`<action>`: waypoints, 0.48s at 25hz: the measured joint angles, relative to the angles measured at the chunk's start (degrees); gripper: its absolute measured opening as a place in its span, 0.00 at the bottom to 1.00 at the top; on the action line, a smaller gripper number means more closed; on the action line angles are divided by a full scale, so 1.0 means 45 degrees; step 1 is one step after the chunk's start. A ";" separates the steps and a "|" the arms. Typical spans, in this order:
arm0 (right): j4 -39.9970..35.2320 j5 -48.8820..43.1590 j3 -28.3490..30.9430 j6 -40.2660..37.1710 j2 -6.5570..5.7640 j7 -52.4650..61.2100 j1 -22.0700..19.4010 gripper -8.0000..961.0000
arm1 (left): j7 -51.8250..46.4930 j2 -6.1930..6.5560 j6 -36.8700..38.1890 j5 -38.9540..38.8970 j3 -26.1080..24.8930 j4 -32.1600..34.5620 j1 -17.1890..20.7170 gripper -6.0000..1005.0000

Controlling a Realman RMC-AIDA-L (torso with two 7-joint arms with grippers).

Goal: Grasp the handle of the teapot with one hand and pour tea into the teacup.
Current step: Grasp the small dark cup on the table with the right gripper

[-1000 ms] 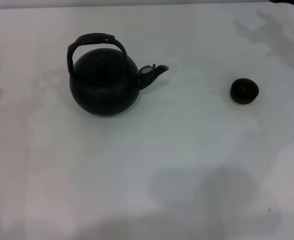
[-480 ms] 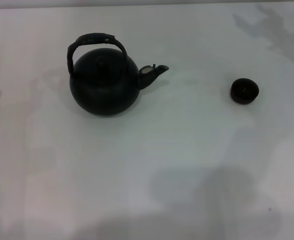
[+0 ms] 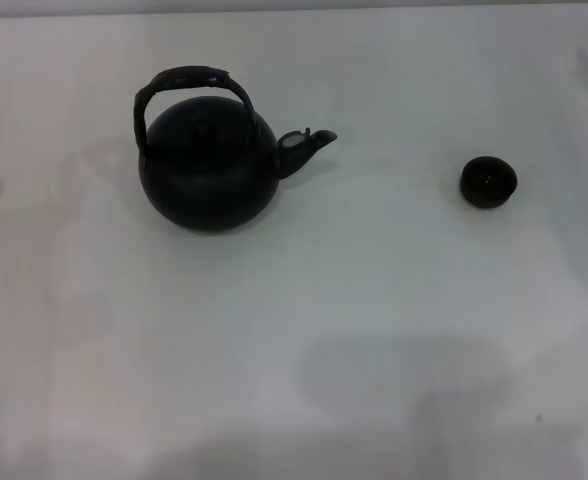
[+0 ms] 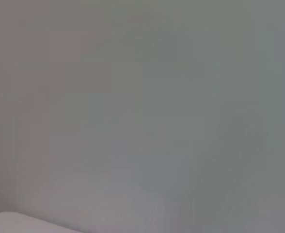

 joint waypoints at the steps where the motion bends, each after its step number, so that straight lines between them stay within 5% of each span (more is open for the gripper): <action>1: 0.0500 0.0421 0.0178 0.0505 0.0022 -0.0730 -0.0024 0.88 | -0.0001 0.0000 -0.0002 0.0000 0.0001 0.0000 -0.0018 0.88; 6: 0.2184 0.0960 0.1641 0.1280 0.0049 -0.2143 -0.0018 0.88 | 0.0002 0.0000 -0.0008 0.0000 0.0001 0.0000 -0.0076 0.88; 12: 0.2341 0.1016 0.1774 0.0876 0.0011 -0.2138 -0.0051 0.88 | 0.0001 0.0000 -0.0028 0.0002 0.0000 0.0078 -0.0078 0.88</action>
